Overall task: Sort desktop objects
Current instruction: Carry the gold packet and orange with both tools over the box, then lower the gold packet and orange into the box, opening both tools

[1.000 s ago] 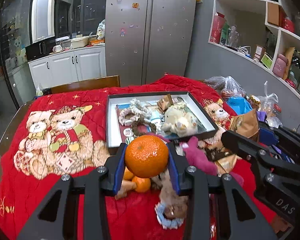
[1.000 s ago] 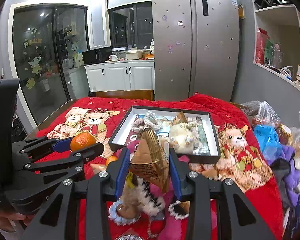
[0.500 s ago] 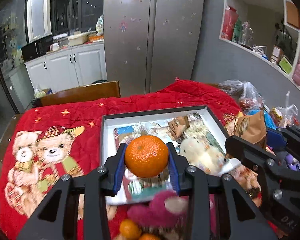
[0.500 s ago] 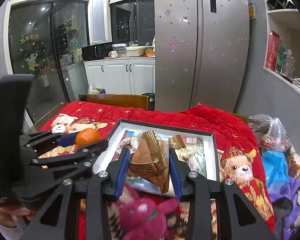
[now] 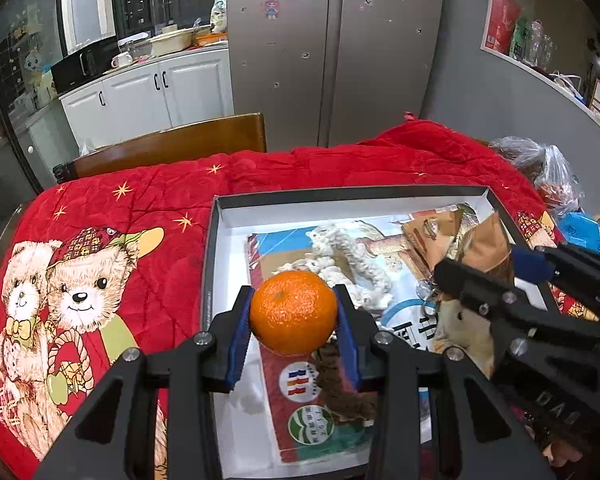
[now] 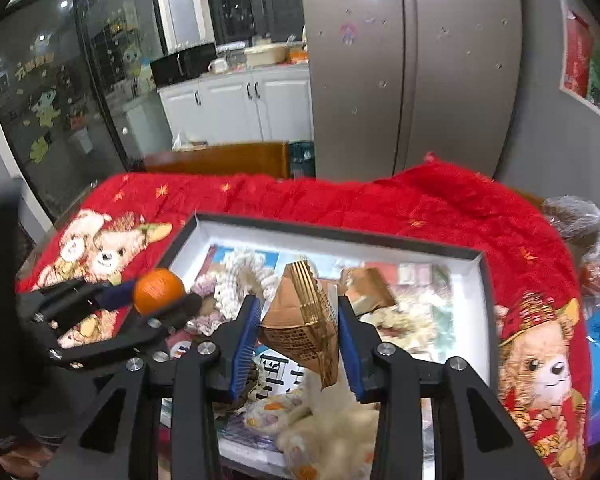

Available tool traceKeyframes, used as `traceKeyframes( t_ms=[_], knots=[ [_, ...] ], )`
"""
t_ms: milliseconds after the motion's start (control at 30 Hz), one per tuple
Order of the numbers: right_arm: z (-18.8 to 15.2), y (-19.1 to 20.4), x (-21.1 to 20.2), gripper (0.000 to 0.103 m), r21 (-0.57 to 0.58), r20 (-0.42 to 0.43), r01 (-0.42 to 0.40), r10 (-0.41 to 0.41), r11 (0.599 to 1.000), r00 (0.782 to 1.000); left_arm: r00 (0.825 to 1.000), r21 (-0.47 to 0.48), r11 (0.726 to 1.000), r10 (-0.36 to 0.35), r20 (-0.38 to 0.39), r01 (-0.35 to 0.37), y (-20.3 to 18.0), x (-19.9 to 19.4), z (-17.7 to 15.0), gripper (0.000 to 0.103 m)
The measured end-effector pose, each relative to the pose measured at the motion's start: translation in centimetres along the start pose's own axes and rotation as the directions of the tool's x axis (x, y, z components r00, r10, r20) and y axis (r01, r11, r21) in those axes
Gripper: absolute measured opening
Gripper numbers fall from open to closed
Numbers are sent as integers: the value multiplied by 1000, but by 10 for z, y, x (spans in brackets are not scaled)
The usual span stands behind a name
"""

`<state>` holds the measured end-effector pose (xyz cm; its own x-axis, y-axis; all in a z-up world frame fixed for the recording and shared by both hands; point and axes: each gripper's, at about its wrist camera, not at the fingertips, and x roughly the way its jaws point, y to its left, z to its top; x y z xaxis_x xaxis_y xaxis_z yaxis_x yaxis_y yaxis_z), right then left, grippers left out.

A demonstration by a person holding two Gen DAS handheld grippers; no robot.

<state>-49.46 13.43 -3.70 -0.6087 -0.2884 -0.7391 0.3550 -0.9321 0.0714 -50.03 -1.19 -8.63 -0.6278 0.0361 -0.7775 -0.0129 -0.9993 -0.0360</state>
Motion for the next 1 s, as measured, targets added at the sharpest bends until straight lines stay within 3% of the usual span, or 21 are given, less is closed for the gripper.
traceKeyframes(
  t_ms=[900,933,1000],
  knots=[
    [-11,14,18,39,-59,-37,13,-15,998,999,999,26,1000,18,-32,-17,2,9,-6,40],
    [-11,14,18,41,-58,-38,11,-13,998,999,999,23,1000,22,-36,-21,2,9,-6,41],
    [-10,13,17,42,-43,-41,10,-11,999,999,999,13,999,39,-37,-38,6,8,-6,53]
  ],
)
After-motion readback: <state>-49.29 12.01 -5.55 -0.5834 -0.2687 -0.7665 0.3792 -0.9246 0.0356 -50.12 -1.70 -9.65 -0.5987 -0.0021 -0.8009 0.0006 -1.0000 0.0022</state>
